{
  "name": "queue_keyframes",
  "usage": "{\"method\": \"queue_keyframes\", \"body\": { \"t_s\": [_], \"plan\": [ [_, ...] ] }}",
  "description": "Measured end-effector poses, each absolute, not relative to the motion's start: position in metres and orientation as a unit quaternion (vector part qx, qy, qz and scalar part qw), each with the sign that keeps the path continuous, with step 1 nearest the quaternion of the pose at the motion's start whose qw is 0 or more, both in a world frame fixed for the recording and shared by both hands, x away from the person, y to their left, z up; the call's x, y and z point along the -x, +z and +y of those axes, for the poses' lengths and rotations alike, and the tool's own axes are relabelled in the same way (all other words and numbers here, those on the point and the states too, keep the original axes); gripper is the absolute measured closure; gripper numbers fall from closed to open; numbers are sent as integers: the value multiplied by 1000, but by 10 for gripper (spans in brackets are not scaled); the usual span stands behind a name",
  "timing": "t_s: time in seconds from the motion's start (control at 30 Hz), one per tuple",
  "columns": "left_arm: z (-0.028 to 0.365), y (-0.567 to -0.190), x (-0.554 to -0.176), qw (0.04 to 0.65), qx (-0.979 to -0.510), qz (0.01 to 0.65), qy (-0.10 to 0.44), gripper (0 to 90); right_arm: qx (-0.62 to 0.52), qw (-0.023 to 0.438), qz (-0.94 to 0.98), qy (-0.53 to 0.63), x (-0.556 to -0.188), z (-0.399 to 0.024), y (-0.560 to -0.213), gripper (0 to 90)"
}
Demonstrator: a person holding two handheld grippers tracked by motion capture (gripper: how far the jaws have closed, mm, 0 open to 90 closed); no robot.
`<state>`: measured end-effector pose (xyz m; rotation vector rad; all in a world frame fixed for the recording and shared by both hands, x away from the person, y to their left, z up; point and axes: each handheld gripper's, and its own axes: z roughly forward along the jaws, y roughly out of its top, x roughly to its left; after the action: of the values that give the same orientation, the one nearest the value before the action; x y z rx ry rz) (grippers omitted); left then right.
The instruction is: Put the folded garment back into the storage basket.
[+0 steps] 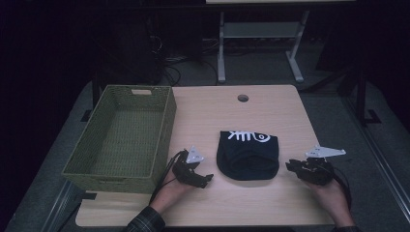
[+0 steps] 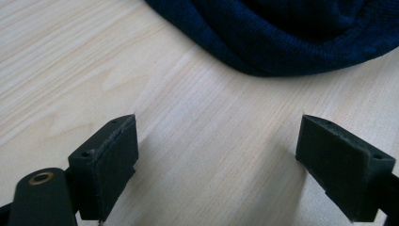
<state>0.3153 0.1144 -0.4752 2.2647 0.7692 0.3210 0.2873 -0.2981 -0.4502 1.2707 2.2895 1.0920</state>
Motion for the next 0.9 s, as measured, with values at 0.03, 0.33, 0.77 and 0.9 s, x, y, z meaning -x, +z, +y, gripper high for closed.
{"method": "queue_keyframes", "body": {
  "t_s": [0.03, 0.33, 0.77, 0.9],
  "plan": [
    [114, -475, -315, 355, -877, 298, 124, 125, -440, 153, 799, 380, -289, -297, -449, 815],
    [118, -473, -305, 349, -877, 304, 128, 124, -426, 152, 803, 389, -312, -292, -433, 900],
    [122, -477, -299, 365, -872, 300, 129, 123, -420, 144, 804, 396, -348, -287, -424, 900],
    [122, -477, -298, 369, -869, 303, 128, 124, -425, 144, 802, 395, -363, -287, -422, 900]
  ]
}}
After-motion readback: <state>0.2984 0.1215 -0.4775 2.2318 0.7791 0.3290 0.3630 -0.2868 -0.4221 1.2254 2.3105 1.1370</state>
